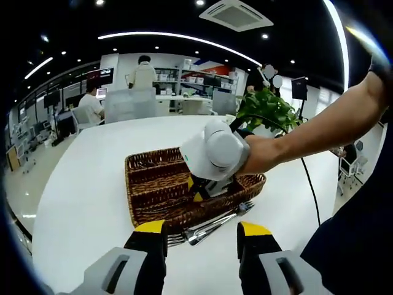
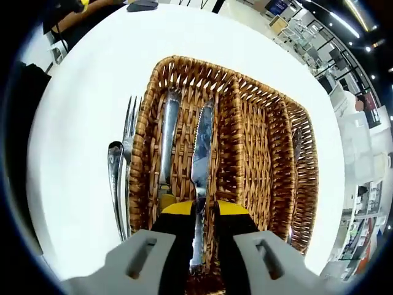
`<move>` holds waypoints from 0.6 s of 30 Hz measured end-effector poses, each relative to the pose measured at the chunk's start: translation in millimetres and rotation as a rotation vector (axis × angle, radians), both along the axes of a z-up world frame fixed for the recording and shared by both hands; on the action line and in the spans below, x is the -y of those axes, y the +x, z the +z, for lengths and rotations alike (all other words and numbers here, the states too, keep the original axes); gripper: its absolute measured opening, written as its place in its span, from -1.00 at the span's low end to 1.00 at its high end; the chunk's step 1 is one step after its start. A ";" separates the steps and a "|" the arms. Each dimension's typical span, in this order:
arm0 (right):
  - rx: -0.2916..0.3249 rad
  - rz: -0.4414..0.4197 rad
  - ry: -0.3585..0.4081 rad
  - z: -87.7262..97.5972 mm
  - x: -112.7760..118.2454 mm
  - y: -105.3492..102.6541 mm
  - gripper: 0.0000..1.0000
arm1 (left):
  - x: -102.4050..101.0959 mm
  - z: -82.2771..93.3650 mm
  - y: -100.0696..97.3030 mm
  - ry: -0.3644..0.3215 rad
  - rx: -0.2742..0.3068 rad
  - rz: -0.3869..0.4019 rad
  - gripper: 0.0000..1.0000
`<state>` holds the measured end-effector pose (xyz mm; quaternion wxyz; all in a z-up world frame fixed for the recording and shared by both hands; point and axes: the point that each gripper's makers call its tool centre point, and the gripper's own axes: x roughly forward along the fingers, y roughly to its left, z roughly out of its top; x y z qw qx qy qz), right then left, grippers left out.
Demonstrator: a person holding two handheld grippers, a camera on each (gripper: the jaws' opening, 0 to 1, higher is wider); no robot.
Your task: Arrange the knives, forks, and spoons in their matching storage slots by inserting each utensil handle-first until every utensil is classified and aligned in the correct compartment
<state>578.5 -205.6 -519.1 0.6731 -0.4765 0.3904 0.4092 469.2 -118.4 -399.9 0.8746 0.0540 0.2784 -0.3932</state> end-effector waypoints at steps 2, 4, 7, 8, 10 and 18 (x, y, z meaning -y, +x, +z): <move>0.007 0.000 0.007 2.1 1.3 1.2 -0.81 | -0.9 0.5 -1.5 0.003 0.002 0.001 -0.06; 0.004 -0.017 0.037 6.4 0.8 -0.8 -0.77 | -1.7 0.9 -2.3 0.002 0.005 0.002 -0.06; 0.020 -0.037 0.058 14.9 5.0 -1.9 -0.75 | -2.4 0.0 -3.3 0.008 0.009 -0.003 -0.04; 0.043 -0.054 0.073 21.3 7.8 -0.1 -0.77 | -2.2 -0.5 -3.8 0.011 0.009 -0.006 -0.03; 0.056 -0.129 0.134 32.3 12.1 0.0 -0.72 | -1.4 -1.0 -4.5 0.015 0.010 -0.017 -0.01; 0.150 -0.352 0.357 75.8 38.5 -8.4 -0.30 | 6.9 -1.3 1.0 0.024 0.024 -0.083 0.07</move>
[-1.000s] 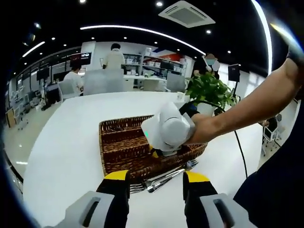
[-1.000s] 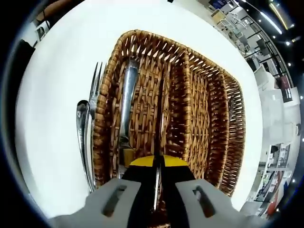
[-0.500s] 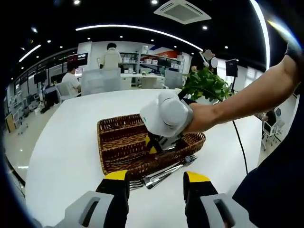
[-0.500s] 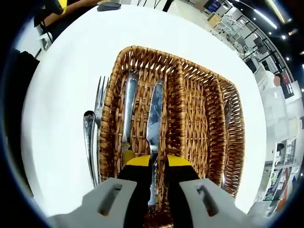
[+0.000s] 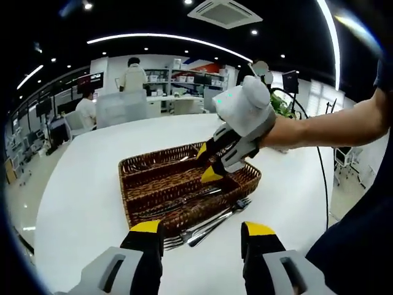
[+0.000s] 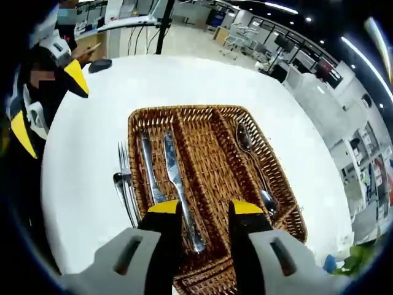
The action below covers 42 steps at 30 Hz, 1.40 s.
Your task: Arrange the knives, forks, and spoons in their matching storage slots by inserting each utensil handle-first until every utensil is classified and aligned in the correct compartment
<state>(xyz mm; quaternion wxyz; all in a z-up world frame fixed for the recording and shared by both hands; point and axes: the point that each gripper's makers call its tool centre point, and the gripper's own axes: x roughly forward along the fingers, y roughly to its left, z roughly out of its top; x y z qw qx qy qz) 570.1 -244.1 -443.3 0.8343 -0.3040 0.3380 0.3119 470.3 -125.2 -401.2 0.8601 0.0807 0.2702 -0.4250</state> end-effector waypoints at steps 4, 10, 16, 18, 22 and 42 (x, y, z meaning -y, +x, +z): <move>0.039 -0.092 0.126 17.7 11.0 -13.1 -0.08 | 5.0 -3.7 5.0 0.020 0.005 -0.048 0.19; 0.061 -0.181 0.251 26.6 25.0 -42.0 0.20 | 11.4 0.0 13.2 0.001 0.008 -0.079 0.25; 0.053 -0.244 0.308 23.4 35.9 -74.1 0.37 | 15.2 0.9 17.2 -0.016 -0.010 -0.074 0.34; 0.017 -0.274 0.336 20.8 38.2 -89.7 0.24 | 15.4 2.1 19.2 -0.020 -0.006 -0.072 0.34; 0.038 -0.311 0.387 24.1 42.1 -106.6 0.69 | 15.0 2.8 22.3 -0.024 -0.002 -0.075 0.41; 0.067 -0.428 0.386 29.9 75.2 -139.9 0.99 | 21.1 0.1 10.5 -0.041 0.027 -0.123 0.99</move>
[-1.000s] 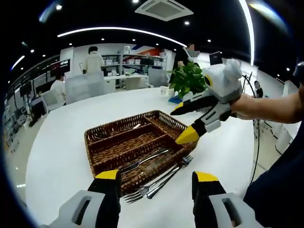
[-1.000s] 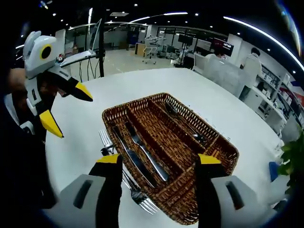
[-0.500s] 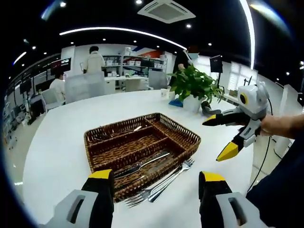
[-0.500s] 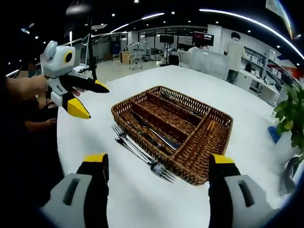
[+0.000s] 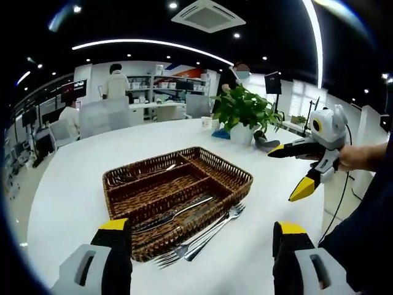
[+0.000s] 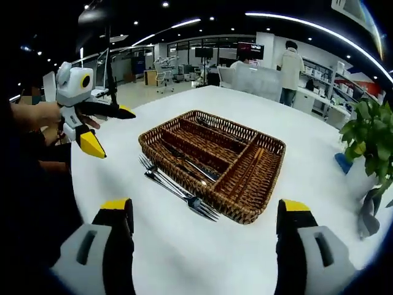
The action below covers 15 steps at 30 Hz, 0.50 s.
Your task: Arrange the knives, forks, and spoons in their matching storage slots by inserting each utensil handle-first until every utensil is classified and aligned in the correct compartment
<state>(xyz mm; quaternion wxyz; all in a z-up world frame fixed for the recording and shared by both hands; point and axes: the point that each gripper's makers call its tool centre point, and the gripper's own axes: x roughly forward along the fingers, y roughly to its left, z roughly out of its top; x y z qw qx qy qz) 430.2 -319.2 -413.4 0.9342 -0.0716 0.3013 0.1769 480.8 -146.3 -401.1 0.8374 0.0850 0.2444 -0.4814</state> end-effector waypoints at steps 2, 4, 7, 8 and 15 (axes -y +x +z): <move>0.004 0.007 -0.004 0.5 -1.3 1.7 0.99 | -0.9 -1.8 -0.7 0.007 -0.006 -0.001 0.99; 0.001 0.008 -0.021 -1.2 -1.1 2.7 0.99 | -2.1 -3.2 -1.2 0.011 -0.015 0.007 0.99; 0.007 0.020 -0.026 -1.7 -2.0 3.4 0.99 | -4.0 -5.7 -1.5 0.012 -0.015 0.013 0.99; 0.002 0.025 -0.025 -3.3 -2.7 3.9 0.99 | -4.4 -6.5 -1.7 0.013 -0.018 0.014 0.96; 0.018 0.041 -0.054 -2.4 -1.7 3.4 0.90 | 0.1 -28.2 -12.4 0.102 -0.032 -0.069 0.59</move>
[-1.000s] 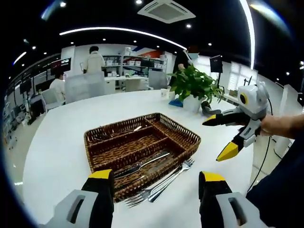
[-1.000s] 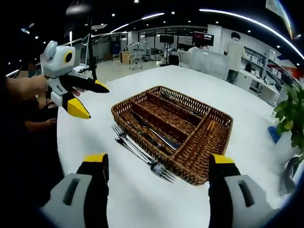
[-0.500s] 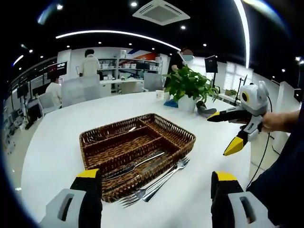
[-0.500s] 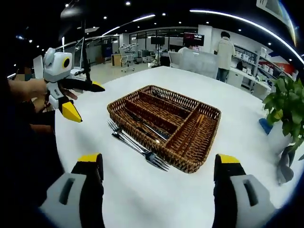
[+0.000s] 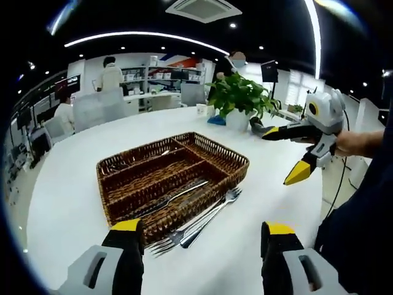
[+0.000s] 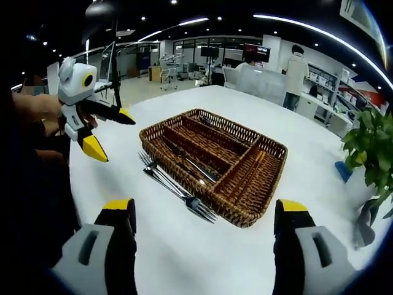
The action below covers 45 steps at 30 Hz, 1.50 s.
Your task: Arrange the knives, forks, and spoons in their matching storage slots by inserting each utensil handle-first until every utensil is classified and aligned in the correct compartment
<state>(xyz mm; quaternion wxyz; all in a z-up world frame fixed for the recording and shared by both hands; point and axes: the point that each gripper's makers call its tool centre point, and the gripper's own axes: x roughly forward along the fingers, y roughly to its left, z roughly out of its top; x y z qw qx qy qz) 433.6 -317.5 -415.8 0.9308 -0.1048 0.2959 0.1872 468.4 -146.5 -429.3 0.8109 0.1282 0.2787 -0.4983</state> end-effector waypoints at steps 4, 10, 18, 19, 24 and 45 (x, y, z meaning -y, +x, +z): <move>0.015 -0.011 -0.004 3.4 2.4 -0.2 0.84 | 8.2 -4.1 -2.3 0.024 -0.004 -0.035 0.39; 0.006 -0.032 -0.001 -0.6 5.6 -5.1 0.80 | 24.7 -11.9 -2.4 0.044 -0.053 -0.054 0.02; -0.036 -0.036 -0.006 -25.7 2.1 -12.7 0.55 | 45.7 -24.9 -2.6 0.089 -0.074 -0.129 -0.19; -0.041 -0.032 -0.004 -29.4 1.1 -13.0 0.51 | 47.9 -25.5 -3.1 0.092 -0.081 -0.136 -0.21; -0.065 0.014 -0.009 -52.3 -6.5 -11.8 0.36 | 61.7 -32.2 -2.3 0.119 -0.080 -0.168 -0.34; -0.063 -0.081 0.092 -61.7 -2.4 -17.9 -0.01 | 93.8 -79.3 1.6 0.338 -0.066 -0.337 -0.78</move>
